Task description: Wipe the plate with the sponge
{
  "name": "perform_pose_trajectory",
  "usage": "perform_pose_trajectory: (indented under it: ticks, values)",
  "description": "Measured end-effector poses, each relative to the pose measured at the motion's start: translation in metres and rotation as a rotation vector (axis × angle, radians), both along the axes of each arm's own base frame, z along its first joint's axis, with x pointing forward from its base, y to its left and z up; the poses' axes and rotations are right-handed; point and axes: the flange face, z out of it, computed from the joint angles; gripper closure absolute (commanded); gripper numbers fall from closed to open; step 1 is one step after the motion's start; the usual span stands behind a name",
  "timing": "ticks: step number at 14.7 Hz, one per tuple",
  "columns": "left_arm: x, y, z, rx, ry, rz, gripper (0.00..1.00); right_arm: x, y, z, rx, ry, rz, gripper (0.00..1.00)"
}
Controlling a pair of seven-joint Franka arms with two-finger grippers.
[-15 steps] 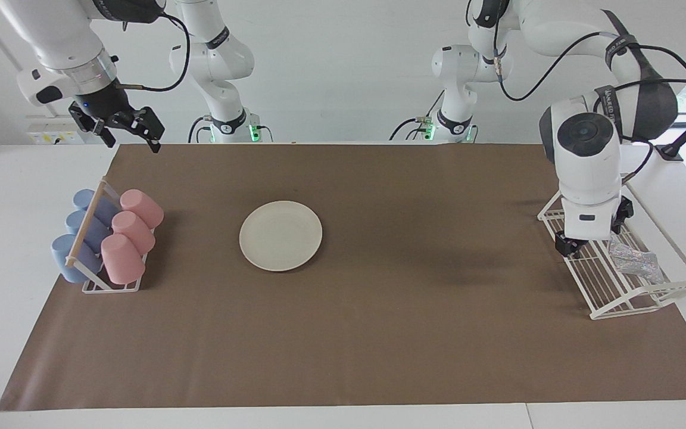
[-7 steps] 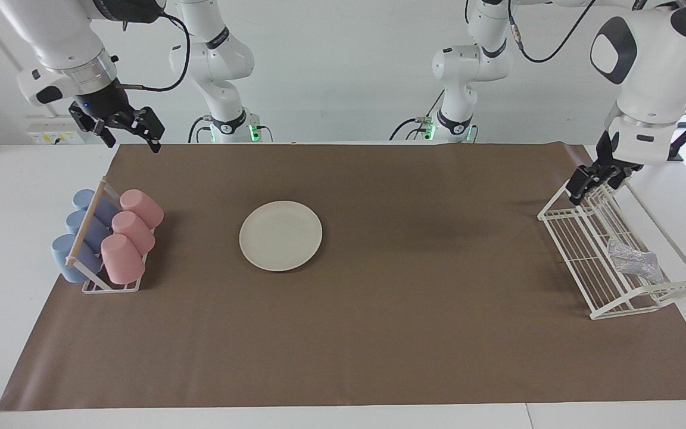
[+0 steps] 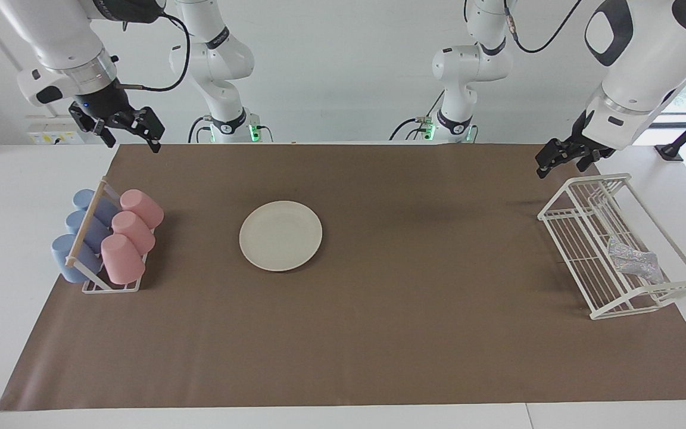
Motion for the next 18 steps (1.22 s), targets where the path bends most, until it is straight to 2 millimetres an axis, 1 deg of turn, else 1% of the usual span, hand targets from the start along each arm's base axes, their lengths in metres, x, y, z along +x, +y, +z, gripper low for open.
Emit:
perform_pose_trajectory:
  ticks: [2,3,6,8,12,18]
  values:
    - [-0.002,-0.002,-0.002,-0.013,0.001,0.000,0.00,0.000,0.000,0.000,0.000,0.000,0.000,0.00]
    - [-0.003,-0.003,0.001,-0.016,-0.003,-0.001,0.00,0.000,0.000,0.000,0.000,0.000,0.000,0.00]
    - [-0.014,-0.012,0.019,-0.019,-0.027,-0.019,0.00,0.000,0.000,0.000,0.000,0.000,0.000,0.00]
    - [-0.022,-0.012,0.027,-0.020,-0.037,-0.020,0.00,0.000,0.001,0.000,0.000,0.000,0.001,0.00]
    - [-0.025,-0.010,0.021,-0.019,-0.024,-0.015,0.00,0.000,0.002,0.000,0.000,0.000,0.004,0.00]
    - [-0.025,-0.010,0.020,-0.019,-0.022,-0.015,0.00,0.000,0.002,0.000,0.000,0.000,0.004,0.00]
